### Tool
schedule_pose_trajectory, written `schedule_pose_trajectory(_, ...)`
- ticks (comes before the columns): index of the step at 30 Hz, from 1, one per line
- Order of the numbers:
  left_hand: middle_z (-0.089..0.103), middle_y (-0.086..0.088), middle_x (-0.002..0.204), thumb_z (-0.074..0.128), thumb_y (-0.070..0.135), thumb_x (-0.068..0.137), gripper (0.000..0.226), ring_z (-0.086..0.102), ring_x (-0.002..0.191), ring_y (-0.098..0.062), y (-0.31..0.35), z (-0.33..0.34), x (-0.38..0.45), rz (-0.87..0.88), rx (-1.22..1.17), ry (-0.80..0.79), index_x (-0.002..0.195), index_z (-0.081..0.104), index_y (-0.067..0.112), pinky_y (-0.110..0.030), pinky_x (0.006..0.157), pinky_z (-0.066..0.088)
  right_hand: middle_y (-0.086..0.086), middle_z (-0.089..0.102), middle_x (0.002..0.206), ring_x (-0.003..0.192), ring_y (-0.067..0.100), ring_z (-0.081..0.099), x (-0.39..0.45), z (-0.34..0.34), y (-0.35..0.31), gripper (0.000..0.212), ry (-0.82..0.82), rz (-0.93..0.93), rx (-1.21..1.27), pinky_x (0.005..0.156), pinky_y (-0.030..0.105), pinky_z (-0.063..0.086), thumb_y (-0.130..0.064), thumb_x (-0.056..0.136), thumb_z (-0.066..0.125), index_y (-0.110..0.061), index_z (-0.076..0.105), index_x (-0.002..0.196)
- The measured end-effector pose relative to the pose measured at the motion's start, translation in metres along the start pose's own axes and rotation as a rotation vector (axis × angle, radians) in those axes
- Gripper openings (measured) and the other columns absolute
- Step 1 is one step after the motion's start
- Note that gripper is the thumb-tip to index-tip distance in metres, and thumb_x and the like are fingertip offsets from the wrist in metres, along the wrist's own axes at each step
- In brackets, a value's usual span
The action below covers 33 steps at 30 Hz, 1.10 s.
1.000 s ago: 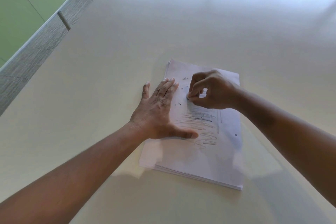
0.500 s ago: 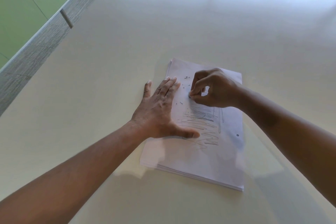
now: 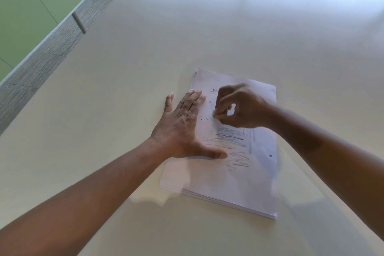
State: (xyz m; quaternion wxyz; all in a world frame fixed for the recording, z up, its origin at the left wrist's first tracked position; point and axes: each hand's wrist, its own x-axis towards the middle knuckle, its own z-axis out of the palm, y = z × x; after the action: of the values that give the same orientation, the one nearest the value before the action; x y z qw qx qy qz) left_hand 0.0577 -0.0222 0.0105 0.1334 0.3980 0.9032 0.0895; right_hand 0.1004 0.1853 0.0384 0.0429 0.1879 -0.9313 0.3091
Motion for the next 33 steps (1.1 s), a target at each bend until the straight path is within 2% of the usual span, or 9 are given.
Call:
schedule_pose_trajectory(3, -0.012, 0.007, 0.172, 0.03, 0.111, 0.042, 0.159, -0.021, 0.154, -0.004, 0.0, -0.001, 0.0, -0.001, -0.001, 0.0, 0.164, -0.004, 0.016, -0.056, 0.124, -0.012, 0.0, 0.065, 0.072, 0.061, -0.004, 0.057, 0.001, -0.001, 0.003, 0.012, 0.031, 0.016, 0.001, 0.06, 0.01, 0.046, 0.001, 0.07, 0.08, -0.011, 0.077, 0.07)
schedule_pose_trajectory(7, -0.011, 0.007, 0.172, 0.031, 0.11, 0.042, 0.158, -0.021, 0.154, -0.003, 0.001, -0.001, -0.001, 0.001, -0.005, -0.003, 0.164, -0.003, 0.016, -0.056, 0.124, -0.012, -0.001, 0.065, 0.072, 0.062, 0.004, 0.06, -0.013, 0.007, -0.009, 0.011, -0.068, -0.071, 0.065, 0.062, 0.015, 0.047, -0.001, 0.07, 0.081, -0.011, 0.077, 0.071)
schedule_pose_trajectory(10, -0.01, 0.008, 0.172, 0.032, 0.109, 0.04, 0.16, -0.021, 0.154, -0.002, 0.0, 0.0, 0.0, -0.004, -0.02, 0.003, 0.165, -0.002, 0.016, -0.055, 0.124, -0.012, -0.002, 0.062, 0.072, 0.062, 0.009, 0.061, -0.022, 0.013, -0.018, 0.012, -0.143, -0.087, 0.095, 0.058, 0.026, 0.051, 0.0, 0.07, 0.078, -0.011, 0.075, 0.069)
schedule_pose_trajectory(17, -0.011, 0.007, 0.172, 0.035, 0.11, 0.045, 0.156, -0.021, 0.154, -0.003, 0.0, 0.0, -0.001, 0.001, -0.007, 0.005, 0.164, -0.003, 0.017, -0.055, 0.124, -0.015, 0.0, 0.063, 0.069, 0.057, 0.009, 0.058, 0.001, 0.006, -0.003, 0.006, 0.023, -0.03, 0.016, 0.056, 0.03, 0.051, -0.005, 0.07, 0.073, -0.009, 0.076, 0.067)
schedule_pose_trajectory(20, -0.011, 0.007, 0.172, 0.033, 0.111, 0.043, 0.158, -0.021, 0.154, -0.003, 0.001, 0.0, 0.0, -0.002, -0.003, 0.003, 0.164, -0.003, 0.016, -0.055, 0.124, -0.014, 0.001, 0.063, 0.069, 0.058, 0.009, 0.058, -0.004, 0.007, -0.004, 0.006, 0.022, -0.042, 0.03, 0.057, 0.025, 0.05, -0.004, 0.07, 0.076, -0.009, 0.076, 0.067)
schedule_pose_trajectory(22, -0.011, 0.008, 0.172, 0.031, 0.111, 0.04, 0.16, -0.02, 0.154, -0.003, 0.0, 0.0, -0.001, -0.002, -0.008, 0.001, 0.164, -0.003, 0.017, -0.056, 0.124, -0.013, 0.0, 0.063, 0.07, 0.06, 0.008, 0.059, -0.011, 0.01, -0.01, 0.007, -0.043, -0.084, 0.065, 0.059, 0.019, 0.048, -0.003, 0.07, 0.078, -0.009, 0.075, 0.068)
schedule_pose_trajectory(25, -0.011, 0.008, 0.172, 0.028, 0.112, 0.036, 0.162, -0.021, 0.154, -0.002, -0.001, 0.0, -0.001, 0.0, -0.021, 0.004, 0.164, -0.002, 0.017, -0.055, 0.124, -0.013, 0.0, 0.063, 0.07, 0.06, 0.006, 0.059, -0.019, 0.015, -0.013, 0.013, -0.119, -0.099, 0.112, 0.059, 0.019, 0.048, 0.003, 0.068, 0.079, -0.009, 0.075, 0.069)
schedule_pose_trajectory(27, -0.011, 0.008, 0.172, 0.031, 0.111, 0.04, 0.16, -0.021, 0.154, -0.003, 0.0, 0.0, 0.0, -0.001, -0.016, 0.005, 0.164, -0.003, 0.017, -0.055, 0.124, -0.013, 0.0, 0.064, 0.071, 0.06, 0.005, 0.059, -0.015, 0.013, -0.008, 0.01, -0.095, -0.085, 0.1, 0.06, 0.018, 0.048, 0.001, 0.069, 0.079, -0.009, 0.076, 0.07)
schedule_pose_trajectory(33, -0.011, 0.007, 0.172, 0.03, 0.111, 0.042, 0.158, -0.021, 0.154, -0.003, 0.0, 0.0, 0.0, -0.002, -0.002, 0.004, 0.164, -0.002, 0.016, -0.056, 0.124, -0.013, 0.004, 0.066, 0.074, 0.059, 0.014, 0.062, 0.008, 0.001, 0.009, 0.007, 0.083, 0.001, -0.023, 0.058, 0.032, 0.053, -0.004, 0.073, 0.08, -0.01, 0.077, 0.071)
